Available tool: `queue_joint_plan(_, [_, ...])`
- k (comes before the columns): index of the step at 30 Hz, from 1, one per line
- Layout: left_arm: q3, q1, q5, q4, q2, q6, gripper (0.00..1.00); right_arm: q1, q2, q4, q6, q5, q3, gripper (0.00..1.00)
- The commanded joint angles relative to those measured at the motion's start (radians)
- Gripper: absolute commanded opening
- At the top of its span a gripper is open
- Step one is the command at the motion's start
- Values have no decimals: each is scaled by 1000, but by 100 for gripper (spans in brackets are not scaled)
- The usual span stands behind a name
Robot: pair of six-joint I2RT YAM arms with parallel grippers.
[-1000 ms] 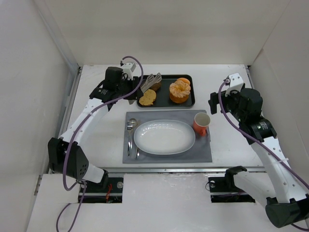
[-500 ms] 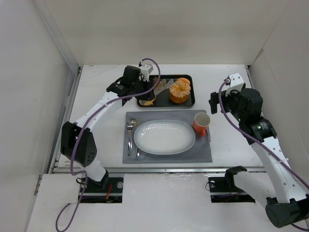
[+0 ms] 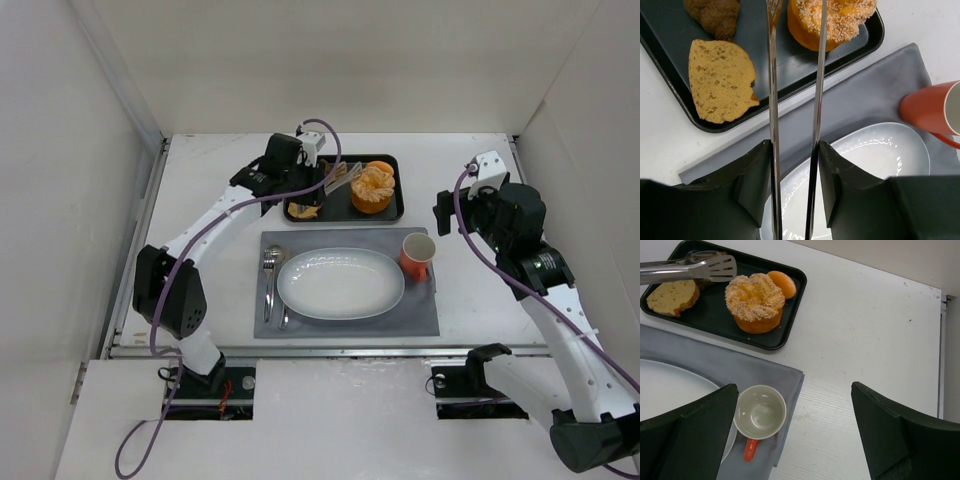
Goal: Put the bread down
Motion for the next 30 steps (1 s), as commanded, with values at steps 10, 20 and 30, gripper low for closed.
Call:
queue_joint_plan(10, [94, -11, -16, 13, 60, 21, 39, -3, -27, 61, -6, 15, 14, 100])
queue_joint_plan(20, [143, -20, -7, -14, 109, 31, 41, -3, -27, 61, -6, 15, 14, 100])
queue_joint_plan(30, [172, -20, 2, -45, 137, 40, 41, -3, -37, 61, -6, 15, 14, 100])
